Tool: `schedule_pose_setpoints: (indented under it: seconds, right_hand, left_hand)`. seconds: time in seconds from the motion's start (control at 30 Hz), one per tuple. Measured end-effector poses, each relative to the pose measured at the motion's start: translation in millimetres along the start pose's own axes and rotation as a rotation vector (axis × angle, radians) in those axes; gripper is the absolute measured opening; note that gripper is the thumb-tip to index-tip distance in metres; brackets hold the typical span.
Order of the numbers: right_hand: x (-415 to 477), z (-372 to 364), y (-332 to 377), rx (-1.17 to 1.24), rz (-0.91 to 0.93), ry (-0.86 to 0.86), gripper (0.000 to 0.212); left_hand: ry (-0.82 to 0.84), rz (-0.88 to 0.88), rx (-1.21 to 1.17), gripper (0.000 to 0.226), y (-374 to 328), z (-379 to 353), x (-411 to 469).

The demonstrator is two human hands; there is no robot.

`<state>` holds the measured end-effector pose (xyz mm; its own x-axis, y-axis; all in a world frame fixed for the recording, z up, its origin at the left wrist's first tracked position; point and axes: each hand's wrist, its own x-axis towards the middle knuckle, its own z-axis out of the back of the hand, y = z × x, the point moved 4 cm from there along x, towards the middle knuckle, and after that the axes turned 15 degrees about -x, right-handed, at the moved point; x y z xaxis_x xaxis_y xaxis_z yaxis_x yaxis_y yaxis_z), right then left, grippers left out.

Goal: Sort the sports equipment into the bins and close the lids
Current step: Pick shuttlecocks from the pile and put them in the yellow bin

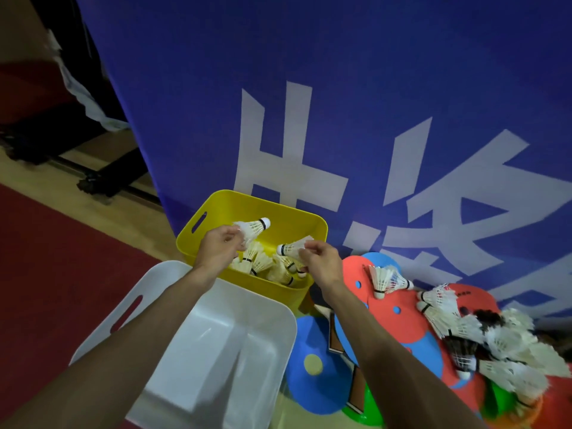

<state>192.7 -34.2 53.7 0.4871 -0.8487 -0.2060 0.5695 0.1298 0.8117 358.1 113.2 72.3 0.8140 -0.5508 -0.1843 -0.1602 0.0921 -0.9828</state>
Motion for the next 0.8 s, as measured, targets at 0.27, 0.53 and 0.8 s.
schedule_pose_setpoints:
  seconds: [0.27,0.53,0.8]
  right_hand:
    - [5.5,8.1,-3.8,0.003,0.032,0.035,0.014]
    - [-3.9,68.2,-37.4,0.088,0.01,-0.046,0.013]
    - [-24.2,139.8,-100.1,0.152,-0.109,-0.152,0.009]
  left_hand:
    - [0.068,0.015,-0.042,0.022,12.5,-19.8,-9.2]
    - [0.104,-0.081,0.061,0.016,14.6,-79.6,-42.0]
    - [0.389,-0.129,0.168,0.024,22.3,-175.0,-77.0]
